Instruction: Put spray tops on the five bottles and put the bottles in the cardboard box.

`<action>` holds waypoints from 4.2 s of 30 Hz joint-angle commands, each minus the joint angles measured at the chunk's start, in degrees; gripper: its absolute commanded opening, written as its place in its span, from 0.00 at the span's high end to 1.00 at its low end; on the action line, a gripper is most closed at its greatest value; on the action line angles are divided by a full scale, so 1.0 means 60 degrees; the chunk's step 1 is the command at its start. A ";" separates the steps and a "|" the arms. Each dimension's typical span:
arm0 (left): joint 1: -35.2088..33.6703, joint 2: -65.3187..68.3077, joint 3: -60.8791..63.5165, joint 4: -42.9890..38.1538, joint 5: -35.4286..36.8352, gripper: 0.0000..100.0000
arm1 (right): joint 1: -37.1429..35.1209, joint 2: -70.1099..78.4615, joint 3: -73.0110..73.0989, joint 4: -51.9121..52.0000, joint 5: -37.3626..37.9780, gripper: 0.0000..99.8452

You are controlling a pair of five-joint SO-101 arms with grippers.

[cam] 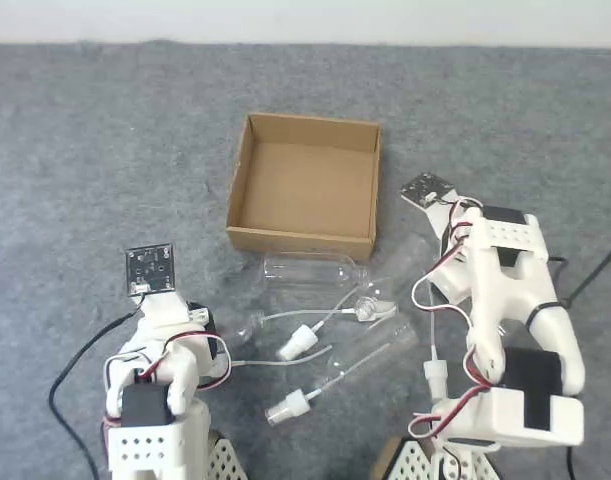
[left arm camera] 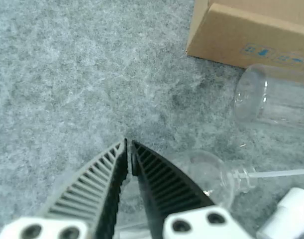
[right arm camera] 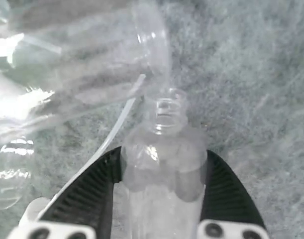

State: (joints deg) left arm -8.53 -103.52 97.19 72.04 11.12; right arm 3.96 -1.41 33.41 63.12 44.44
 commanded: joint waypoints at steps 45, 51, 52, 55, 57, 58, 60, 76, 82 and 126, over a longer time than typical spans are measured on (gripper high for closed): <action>-0.0044 -0.0132 -0.0110 0.0044 -0.0044 0.99 | -0.4476 -0.8037 0.0850 0.2117 -0.6198 0.88; -0.0044 -0.0132 -0.0110 0.0044 -0.0044 0.99 | -0.4974 -0.8051 0.0850 0.1736 -0.6857 0.88; -0.0044 -0.0132 -0.0110 0.0044 -0.0044 0.99 | -0.5033 -0.8051 0.0850 0.1648 -0.6930 0.88; -0.0044 -0.0132 -0.0110 0.0044 -0.0044 0.99 | -0.5121 -0.8154 0.0835 0.1399 -0.7223 0.88; -0.0044 -0.0132 -0.0110 0.0044 -0.0044 0.99 | -0.5253 -0.8462 0.0850 0.1297 -0.7355 0.88; -0.0044 -0.0132 -0.0110 0.0044 -0.0044 0.99 | -0.5297 -0.8652 0.0850 0.1297 -0.7355 0.88; -0.0044 -0.0132 -0.0110 0.0044 -0.0044 0.99 | -0.5370 -0.9048 0.0864 0.1282 -0.7355 0.88; -0.0044 -0.0132 -0.0110 0.0044 -0.0044 0.99 | -0.5414 -1.2623 0.4015 -0.0637 -0.7355 0.88; -0.0044 -0.0132 -0.0110 0.0044 -0.0044 0.99 | -0.5414 -1.4103 0.5597 -0.1560 -0.7619 0.88; 0.0762 -0.0147 -0.0125 0.0044 -0.0044 0.99 | -0.4755 -1.7092 0.7663 -0.1853 -0.7897 0.88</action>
State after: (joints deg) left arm -5.54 -103.52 97.19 72.04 11.12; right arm -26.55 -103.21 79.91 53.63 -2.42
